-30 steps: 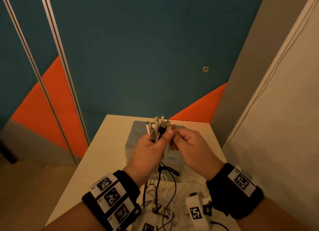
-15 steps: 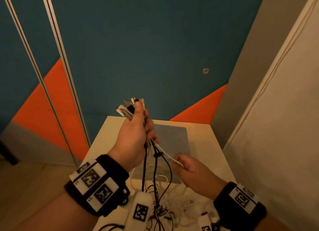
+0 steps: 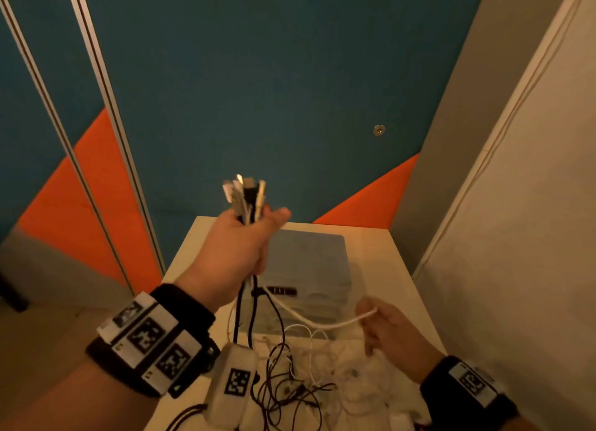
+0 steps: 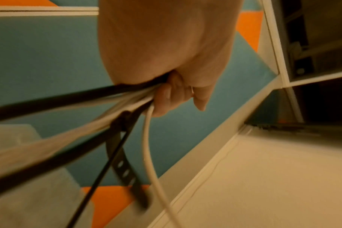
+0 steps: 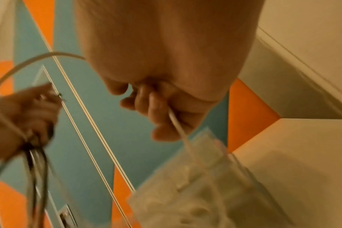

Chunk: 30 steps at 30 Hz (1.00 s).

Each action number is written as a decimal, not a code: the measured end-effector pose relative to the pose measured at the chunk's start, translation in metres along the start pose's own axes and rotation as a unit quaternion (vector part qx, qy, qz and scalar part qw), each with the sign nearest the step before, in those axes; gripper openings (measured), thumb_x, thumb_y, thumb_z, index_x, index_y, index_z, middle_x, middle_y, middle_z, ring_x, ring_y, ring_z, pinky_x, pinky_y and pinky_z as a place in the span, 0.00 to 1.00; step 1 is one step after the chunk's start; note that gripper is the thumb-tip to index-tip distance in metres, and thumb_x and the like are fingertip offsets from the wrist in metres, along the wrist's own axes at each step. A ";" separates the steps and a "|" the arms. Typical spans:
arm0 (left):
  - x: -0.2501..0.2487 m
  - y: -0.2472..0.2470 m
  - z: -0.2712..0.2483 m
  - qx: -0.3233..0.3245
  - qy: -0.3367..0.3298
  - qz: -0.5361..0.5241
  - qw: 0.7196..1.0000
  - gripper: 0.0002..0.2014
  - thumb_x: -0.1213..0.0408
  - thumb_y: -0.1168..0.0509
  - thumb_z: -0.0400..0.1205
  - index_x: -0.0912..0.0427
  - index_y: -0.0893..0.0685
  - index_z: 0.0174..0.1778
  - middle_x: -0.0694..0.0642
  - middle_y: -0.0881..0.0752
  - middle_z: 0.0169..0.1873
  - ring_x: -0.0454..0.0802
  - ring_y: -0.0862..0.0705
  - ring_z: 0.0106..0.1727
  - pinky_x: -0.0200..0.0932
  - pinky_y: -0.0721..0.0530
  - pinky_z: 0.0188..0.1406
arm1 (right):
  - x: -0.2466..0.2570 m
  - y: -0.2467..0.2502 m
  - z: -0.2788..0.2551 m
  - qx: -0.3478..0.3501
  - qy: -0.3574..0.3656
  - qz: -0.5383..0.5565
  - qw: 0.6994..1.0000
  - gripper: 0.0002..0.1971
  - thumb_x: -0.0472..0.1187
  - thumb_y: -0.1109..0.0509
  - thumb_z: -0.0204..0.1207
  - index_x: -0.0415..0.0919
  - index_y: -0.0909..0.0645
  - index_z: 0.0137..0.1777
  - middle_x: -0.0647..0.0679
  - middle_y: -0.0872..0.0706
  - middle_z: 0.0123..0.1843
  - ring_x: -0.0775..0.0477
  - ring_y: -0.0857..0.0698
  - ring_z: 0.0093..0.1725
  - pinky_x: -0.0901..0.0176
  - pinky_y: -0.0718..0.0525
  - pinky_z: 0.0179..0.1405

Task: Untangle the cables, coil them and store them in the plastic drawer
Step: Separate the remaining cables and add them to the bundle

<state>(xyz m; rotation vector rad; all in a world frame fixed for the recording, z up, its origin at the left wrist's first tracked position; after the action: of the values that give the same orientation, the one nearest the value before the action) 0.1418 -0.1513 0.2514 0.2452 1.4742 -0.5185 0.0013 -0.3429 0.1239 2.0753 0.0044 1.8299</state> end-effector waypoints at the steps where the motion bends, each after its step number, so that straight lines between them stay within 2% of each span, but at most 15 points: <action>1: 0.008 -0.009 -0.004 0.013 0.006 0.033 0.999 0.14 0.61 0.29 0.82 0.51 0.25 0.32 0.48 0.35 0.19 0.46 0.40 0.18 0.37 0.39 0.19 | 0.019 0.003 0.001 -0.020 0.027 0.046 0.998 0.16 0.52 0.39 0.83 0.48 0.24 0.34 0.52 0.32 0.26 0.51 0.33 0.24 0.53 0.29 0.25; 3: 0.026 -0.028 -0.013 0.049 0.017 0.091 0.994 0.10 0.59 0.27 0.80 0.52 0.20 0.35 0.45 0.32 0.19 0.44 0.36 0.19 0.38 0.37 0.19 | 0.051 0.002 0.004 -0.023 0.071 0.100 0.992 0.14 0.45 0.38 0.82 0.43 0.29 0.35 0.51 0.36 0.27 0.53 0.38 0.24 0.56 0.41 0.24; 4: 0.033 -0.037 -0.018 0.067 0.016 0.115 0.991 0.07 0.59 0.26 0.79 0.53 0.18 0.38 0.43 0.31 0.19 0.42 0.35 0.19 0.37 0.35 0.20 | 0.068 -0.002 0.006 -0.013 0.091 0.111 0.990 0.10 0.40 0.38 0.81 0.41 0.30 0.38 0.52 0.37 0.27 0.54 0.39 0.24 0.59 0.43 0.24; 6: 0.039 -0.056 -0.028 0.102 -0.009 0.157 0.982 0.05 0.60 0.25 0.78 0.51 0.14 0.46 0.40 0.30 0.17 0.38 0.34 0.19 0.36 0.33 0.22 | 0.090 -0.010 0.010 0.003 0.117 0.121 0.986 0.06 0.32 0.41 0.82 0.38 0.32 0.43 0.54 0.33 0.26 0.59 0.38 0.22 0.69 0.39 0.20; 8: 0.041 -0.072 -0.035 0.136 -0.042 0.174 0.974 0.06 0.63 0.26 0.79 0.49 0.14 0.49 0.40 0.31 0.17 0.36 0.34 0.20 0.33 0.34 0.25 | 0.094 -0.015 0.015 0.005 0.102 0.132 0.986 0.07 0.26 0.45 0.84 0.36 0.32 0.47 0.53 0.30 0.26 0.61 0.35 0.20 0.73 0.36 0.18; 11: 0.037 -0.082 -0.039 0.154 -0.061 0.178 0.970 0.06 0.69 0.28 0.81 0.52 0.12 0.47 0.34 0.20 0.21 0.30 0.23 0.25 0.24 0.30 0.30 | 0.093 -0.020 0.019 0.008 0.096 0.113 0.989 0.09 0.25 0.46 0.84 0.38 0.28 0.51 0.54 0.30 0.25 0.60 0.35 0.19 0.70 0.37 0.16; 14: 0.038 -0.080 -0.039 0.162 -0.060 0.187 0.967 0.08 0.68 0.27 0.80 0.55 0.10 0.53 0.35 0.12 0.31 0.29 0.17 0.34 0.26 0.25 0.39 | 0.085 -0.025 0.021 0.042 0.057 0.139 0.988 0.10 0.24 0.46 0.83 0.38 0.30 0.56 0.55 0.28 0.23 0.58 0.36 0.18 0.70 0.38 0.15; 18: 0.042 -0.081 -0.039 0.193 -0.069 0.204 0.957 0.11 0.67 0.25 0.79 0.52 0.09 0.56 0.46 0.07 0.48 0.42 0.11 0.52 0.38 0.16 0.55 | 0.092 -0.033 0.013 0.100 0.072 0.117 0.985 0.14 0.20 0.40 0.78 0.31 0.33 0.60 0.56 0.23 0.23 0.62 0.29 0.19 0.73 0.34 0.16; 20: 0.039 -0.079 -0.039 0.205 -0.069 0.181 0.959 0.12 0.68 0.25 0.78 0.55 0.09 0.57 0.49 0.07 0.51 0.44 0.10 0.55 0.38 0.16 0.59 | 0.099 -0.033 0.009 0.108 0.102 0.093 0.985 0.15 0.21 0.36 0.76 0.33 0.34 0.58 0.58 0.17 0.25 0.64 0.21 0.22 0.76 0.26 0.21; 21: 0.036 -0.076 -0.037 0.205 -0.068 0.167 0.962 0.12 0.68 0.25 0.78 0.56 0.09 0.57 0.50 0.07 0.51 0.44 0.10 0.55 0.37 0.16 0.59 | 0.099 -0.034 0.007 0.109 0.114 0.065 0.985 0.14 0.26 0.35 0.78 0.33 0.34 0.59 0.60 0.16 0.27 0.66 0.20 0.24 0.76 0.24 0.24; 23: 0.027 -0.072 -0.034 0.202 -0.078 0.151 0.965 0.07 0.69 0.29 0.81 0.57 0.10 0.52 0.44 0.07 0.46 0.38 0.11 0.50 0.31 0.18 0.53 | 0.090 -0.034 0.007 0.091 0.129 -0.008 0.987 0.13 0.41 0.35 0.81 0.41 0.31 0.61 0.61 0.18 0.30 0.64 0.22 0.27 0.72 0.26 0.27; 25: 0.015 -0.069 -0.032 0.188 -0.082 0.129 0.970 0.05 0.66 0.34 0.84 0.55 0.14 0.45 0.38 0.13 0.30 0.32 0.16 0.34 0.27 0.21 0.37 | 0.072 -0.033 0.010 0.069 0.128 -0.038 0.989 0.08 0.44 0.36 0.80 0.48 0.28 0.57 0.59 0.23 0.32 0.60 0.25 0.27 0.62 0.25 0.28; 27: 0.009 -0.062 -0.026 0.161 -0.069 0.075 0.982 0.09 0.56 0.36 0.86 0.55 0.19 0.42 0.43 0.27 0.20 0.39 0.30 0.21 0.36 0.31 0.24 | 0.050 -0.036 0.013 0.065 0.109 -0.053 0.991 0.03 0.39 0.38 0.82 0.48 0.27 0.53 0.56 0.26 0.32 0.54 0.26 0.27 0.57 0.24 0.29; 29: 0.001 -0.055 -0.020 0.139 -0.070 0.014 0.988 0.15 0.48 0.38 0.84 0.55 0.18 0.42 0.54 0.35 0.21 0.45 0.39 0.21 0.42 0.41 0.23 | 0.028 -0.037 0.014 0.053 0.081 -0.075 0.992 0.06 0.37 0.42 0.85 0.49 0.25 0.52 0.52 0.26 0.31 0.53 0.26 0.28 0.56 0.23 0.32; 30: -0.003 -0.052 -0.018 0.130 -0.073 -0.003 0.989 0.16 0.48 0.40 0.85 0.55 0.17 0.41 0.62 0.36 0.23 0.46 0.40 0.21 0.44 0.41 0.24 | 0.018 -0.036 0.015 0.045 0.072 -0.069 0.994 0.07 0.38 0.43 0.86 0.49 0.25 0.51 0.50 0.26 0.31 0.52 0.25 0.29 0.55 0.23 0.33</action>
<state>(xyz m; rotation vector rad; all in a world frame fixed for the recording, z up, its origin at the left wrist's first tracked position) 0.1012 -0.1873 0.2609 0.3997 1.2645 -0.7197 0.0267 -0.3087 0.1293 1.9431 0.2664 1.9224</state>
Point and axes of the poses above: each hand's wrist, its own z-axis towards the middle knuckle, its own y-axis out of the back of the hand, x = y × z, the point moved 10 cm from there along z, towards the middle knuckle
